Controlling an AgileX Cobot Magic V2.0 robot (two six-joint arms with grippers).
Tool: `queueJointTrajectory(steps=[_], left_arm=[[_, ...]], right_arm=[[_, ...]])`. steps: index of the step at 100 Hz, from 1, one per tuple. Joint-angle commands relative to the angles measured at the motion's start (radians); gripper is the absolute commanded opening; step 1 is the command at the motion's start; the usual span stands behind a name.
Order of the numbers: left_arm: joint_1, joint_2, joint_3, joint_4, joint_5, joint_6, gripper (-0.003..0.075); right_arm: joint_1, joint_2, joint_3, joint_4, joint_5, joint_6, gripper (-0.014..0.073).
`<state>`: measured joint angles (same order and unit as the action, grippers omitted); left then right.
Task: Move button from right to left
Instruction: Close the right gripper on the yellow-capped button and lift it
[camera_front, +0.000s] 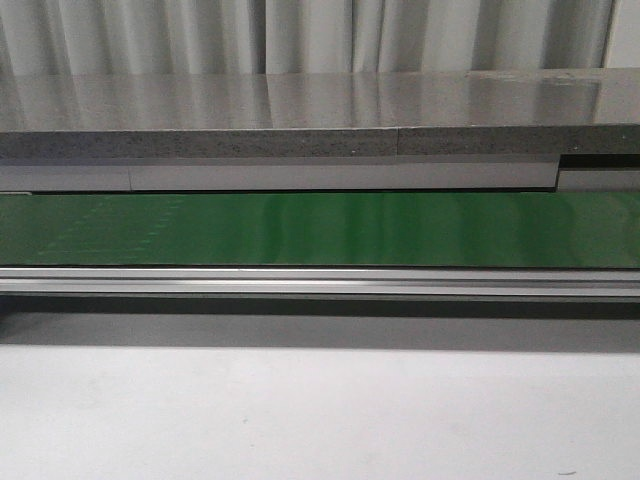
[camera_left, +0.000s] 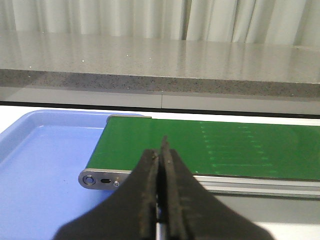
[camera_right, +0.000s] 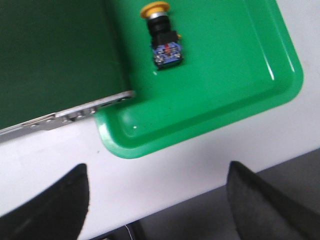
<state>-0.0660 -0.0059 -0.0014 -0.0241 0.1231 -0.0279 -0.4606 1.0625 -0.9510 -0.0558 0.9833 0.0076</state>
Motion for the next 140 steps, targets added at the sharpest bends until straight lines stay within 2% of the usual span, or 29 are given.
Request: queueJointTrajectory(steps=[1, 17, 80, 116, 121, 128, 140], left_arm=[[0.001, -0.031, 0.045, 0.000, -0.078, -0.010, -0.0020], [0.001, -0.031, 0.045, 0.000, -0.078, -0.010, -0.0020], [0.001, -0.031, 0.045, 0.000, -0.078, -0.010, -0.0020], [0.001, -0.031, 0.045, 0.000, -0.078, -0.010, -0.0020], [0.001, -0.031, 0.045, 0.000, -0.078, -0.010, -0.0020], [0.001, -0.031, 0.045, 0.000, -0.078, -0.010, -0.0020], [0.001, -0.031, 0.045, 0.000, -0.078, -0.010, -0.0020]], right_arm=[[-0.040, 0.034, -0.036, -0.023, -0.073, -0.013, 0.0647], [-0.076, 0.139, -0.060, -0.004, -0.108, -0.014, 0.0610], [-0.081, 0.691, -0.364, 0.125, -0.110, -0.014, 0.0610], [-0.081, 0.858, -0.471, 0.131, -0.118, -0.014, 0.0607], [-0.081, 0.870, -0.475, 0.131, -0.118, -0.014, 0.0582], [-0.081, 0.877, -0.475, 0.134, -0.127, -0.014, 0.0503], [-0.081, 0.887, -0.475, 0.150, -0.130, -0.014, 0.0299]])
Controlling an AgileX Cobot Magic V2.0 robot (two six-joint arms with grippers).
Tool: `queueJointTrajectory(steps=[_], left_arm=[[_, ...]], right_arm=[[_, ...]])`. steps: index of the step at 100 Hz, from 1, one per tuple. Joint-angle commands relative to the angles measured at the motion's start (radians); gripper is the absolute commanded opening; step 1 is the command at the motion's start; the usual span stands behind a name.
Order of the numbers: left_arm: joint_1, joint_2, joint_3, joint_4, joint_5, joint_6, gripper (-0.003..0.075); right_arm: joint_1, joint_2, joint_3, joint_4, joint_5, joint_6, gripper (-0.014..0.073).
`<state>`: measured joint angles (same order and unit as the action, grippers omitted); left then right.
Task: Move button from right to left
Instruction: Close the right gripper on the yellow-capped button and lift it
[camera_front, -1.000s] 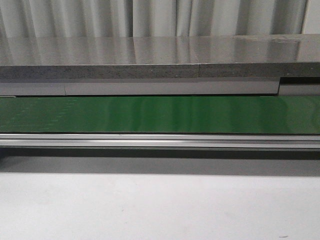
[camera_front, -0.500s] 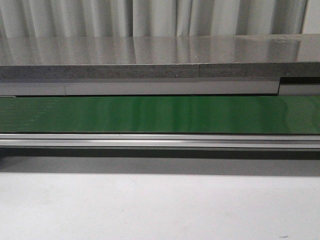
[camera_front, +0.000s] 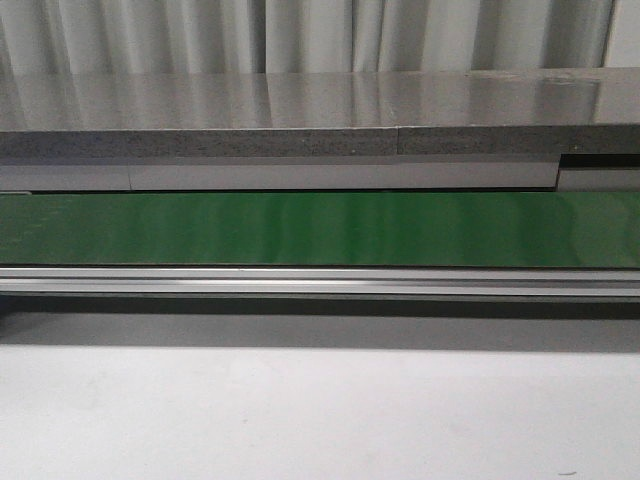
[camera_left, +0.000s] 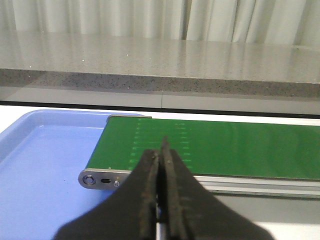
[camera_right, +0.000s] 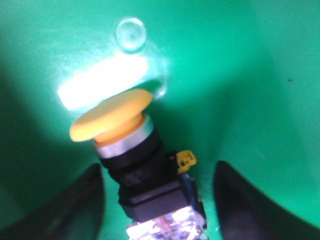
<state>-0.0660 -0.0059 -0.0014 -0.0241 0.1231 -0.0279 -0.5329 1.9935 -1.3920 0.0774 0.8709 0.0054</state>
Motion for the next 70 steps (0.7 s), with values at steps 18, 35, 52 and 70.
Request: queueJointTrajectory(steps=[18, 35, 52, 70], left_arm=[[0.001, -0.031, 0.045, 0.000, -0.078, -0.010, -0.0020], [0.001, -0.031, 0.045, 0.000, -0.078, -0.010, -0.0020], [0.001, -0.031, 0.045, 0.000, -0.078, -0.010, -0.0020], [0.001, -0.031, 0.045, 0.000, -0.078, -0.010, -0.0020]], right_arm=[[-0.006, -0.051, -0.034, 0.025, -0.011, -0.012, 0.0193], [0.006, -0.128, -0.034, 0.061, 0.035, -0.012, 0.0193], [0.040, -0.252, -0.034, 0.065, 0.085, -0.012, 0.0193], [0.122, -0.327, -0.032, 0.090, 0.133, -0.012, 0.0193]])
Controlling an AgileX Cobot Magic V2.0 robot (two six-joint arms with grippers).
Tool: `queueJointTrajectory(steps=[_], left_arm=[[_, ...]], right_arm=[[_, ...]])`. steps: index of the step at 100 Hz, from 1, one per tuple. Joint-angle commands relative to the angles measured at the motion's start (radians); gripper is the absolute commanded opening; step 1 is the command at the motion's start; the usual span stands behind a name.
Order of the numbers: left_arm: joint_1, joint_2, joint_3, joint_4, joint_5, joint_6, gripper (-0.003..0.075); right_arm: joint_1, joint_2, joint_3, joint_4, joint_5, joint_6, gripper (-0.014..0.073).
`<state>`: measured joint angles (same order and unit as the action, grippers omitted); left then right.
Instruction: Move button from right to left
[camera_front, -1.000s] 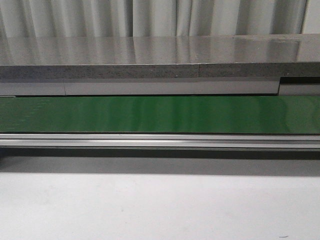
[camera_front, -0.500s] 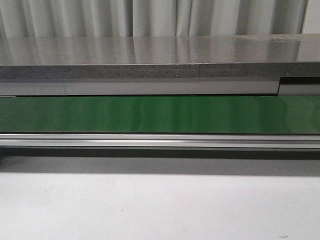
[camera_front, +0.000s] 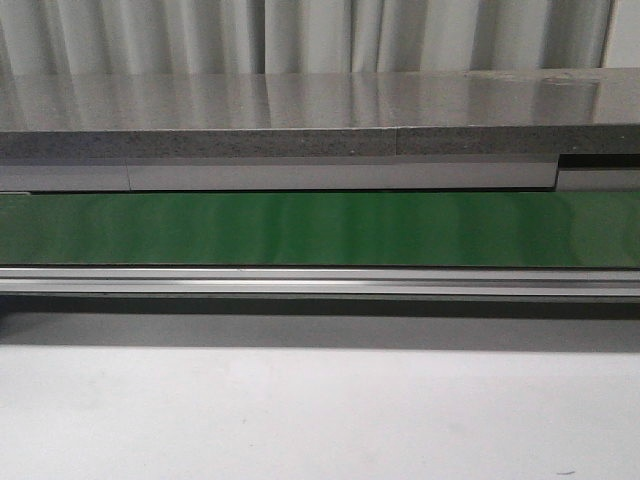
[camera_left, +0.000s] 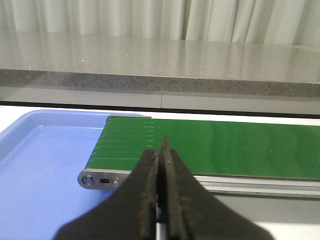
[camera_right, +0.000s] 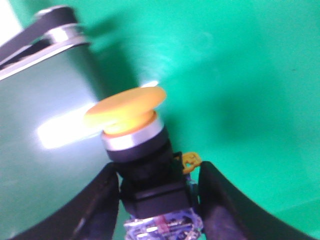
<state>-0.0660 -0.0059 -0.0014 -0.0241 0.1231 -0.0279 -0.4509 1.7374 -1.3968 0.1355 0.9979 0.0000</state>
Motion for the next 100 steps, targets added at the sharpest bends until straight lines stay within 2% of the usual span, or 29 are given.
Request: queueJointTrajectory(steps=[1, 24, 53, 60, 70, 77, 82, 100], left_arm=[[0.001, -0.031, 0.045, 0.000, -0.078, -0.010, -0.0020], [0.001, -0.031, 0.045, 0.000, -0.078, -0.010, -0.0020], [0.001, -0.031, 0.045, 0.000, -0.078, -0.010, -0.0020], [0.001, -0.031, 0.045, 0.000, -0.078, -0.010, -0.0020], [0.001, -0.031, 0.045, 0.000, -0.078, -0.010, -0.0020], [0.001, -0.031, 0.045, 0.000, -0.078, -0.010, -0.0020], [0.001, -0.031, 0.045, 0.000, -0.078, -0.010, -0.0020], [0.001, -0.031, 0.045, 0.000, -0.078, -0.010, -0.0020]], right_arm=[[0.049, -0.071, -0.027, 0.034, 0.004, -0.007, 0.0193], [0.169, -0.059, 0.023, 0.050, -0.017, 0.000, 0.0193], [0.185, -0.023, 0.057, 0.042, -0.044, 0.021, 0.0212], [0.185, -0.023, 0.057, 0.042, -0.047, 0.021, 0.0297], [0.185, -0.024, 0.057, 0.042, -0.048, 0.021, 0.0521], [0.186, -0.030, 0.057, 0.042, -0.048, 0.020, 0.0620], [0.195, -0.042, 0.055, 0.044, -0.047, 0.015, 0.0642], [0.239, -0.139, 0.055, 0.047, -0.061, -0.078, 0.0616]])
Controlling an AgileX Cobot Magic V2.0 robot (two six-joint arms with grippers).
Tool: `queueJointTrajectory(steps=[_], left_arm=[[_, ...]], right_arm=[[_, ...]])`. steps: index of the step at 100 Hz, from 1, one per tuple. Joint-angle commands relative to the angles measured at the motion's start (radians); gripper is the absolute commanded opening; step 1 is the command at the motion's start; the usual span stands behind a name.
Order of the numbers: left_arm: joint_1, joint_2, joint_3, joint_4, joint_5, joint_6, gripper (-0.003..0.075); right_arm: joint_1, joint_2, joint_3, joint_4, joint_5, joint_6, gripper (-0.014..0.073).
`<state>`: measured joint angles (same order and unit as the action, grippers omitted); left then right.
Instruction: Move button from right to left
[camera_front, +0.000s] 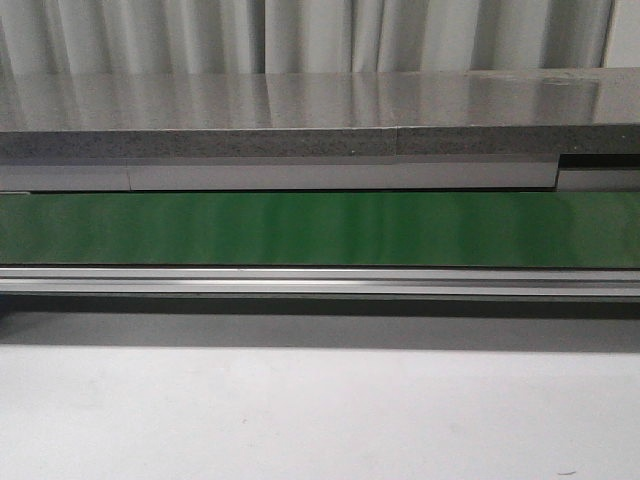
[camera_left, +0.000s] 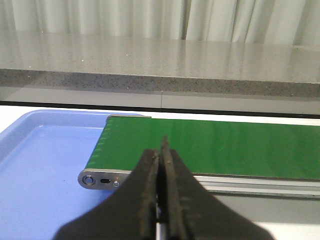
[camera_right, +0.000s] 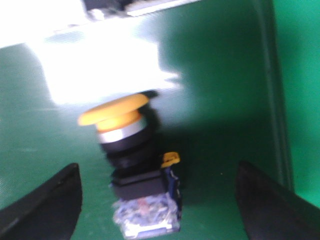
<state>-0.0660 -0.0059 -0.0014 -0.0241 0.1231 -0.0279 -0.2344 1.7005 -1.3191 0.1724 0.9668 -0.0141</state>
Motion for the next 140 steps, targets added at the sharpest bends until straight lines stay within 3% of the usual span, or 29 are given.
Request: queueJointTrajectory(steps=[1, 9, 16, 35, 43, 65, 82, 140], left_arm=[[0.001, -0.031, 0.045, 0.000, -0.078, -0.010, -0.0020], [0.001, -0.031, 0.045, 0.000, -0.078, -0.010, -0.0020], [0.001, -0.031, 0.045, 0.000, -0.078, -0.010, -0.0020], [0.001, -0.031, 0.045, 0.000, -0.078, -0.010, -0.0020], [0.001, -0.031, 0.045, 0.000, -0.078, -0.010, -0.0020], [0.001, -0.031, 0.045, 0.000, -0.078, -0.010, -0.0020], [0.001, -0.031, 0.045, 0.000, -0.078, -0.010, -0.0020], [0.001, -0.031, 0.045, 0.000, -0.078, -0.010, -0.0020]], right_arm=[[0.027, -0.106, -0.023, 0.010, -0.030, -0.071, 0.0614], [0.047, -0.148, -0.023, 0.010, -0.015, -0.133, 0.0577], [0.067, -0.179, -0.022, 0.003, -0.001, -0.162, 0.0489], [0.131, -0.262, -0.015, -0.033, 0.007, -0.157, 0.0060], [0.160, -0.299, 0.008, -0.033, -0.010, -0.156, -0.0076], [0.211, -0.415, 0.152, -0.051, -0.087, -0.138, -0.0066], [0.215, -0.548, 0.310, -0.130, -0.193, 0.002, -0.0066], [0.215, -1.107, 0.804, -0.154, -0.593, 0.005, -0.0066]])
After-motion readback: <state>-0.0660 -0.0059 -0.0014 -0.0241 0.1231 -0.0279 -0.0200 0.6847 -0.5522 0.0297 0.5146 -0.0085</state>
